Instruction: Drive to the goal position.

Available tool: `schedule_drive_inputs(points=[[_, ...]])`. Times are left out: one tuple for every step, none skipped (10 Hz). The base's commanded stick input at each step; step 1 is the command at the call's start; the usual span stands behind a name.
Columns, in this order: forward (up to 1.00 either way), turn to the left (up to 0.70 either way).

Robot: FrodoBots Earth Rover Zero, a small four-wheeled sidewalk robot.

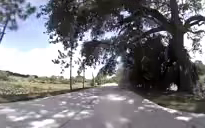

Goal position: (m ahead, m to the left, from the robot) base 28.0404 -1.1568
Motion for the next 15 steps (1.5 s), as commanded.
schedule_drive_inputs(points=[[0.85, 0.0], [0.85, 0.0], [0.85, 0.0], [0.85, 0.0], [0.85, 0.0], [0.85, 0.0], [0.85, 0.0], [0.85, 0.0], [0.85, 0.0], [0.85, 0.0], [0.85, 0.0], [0.85, 0.0], [0.85, 0.0], [0.85, 0.0], [0.85, 0.0]])
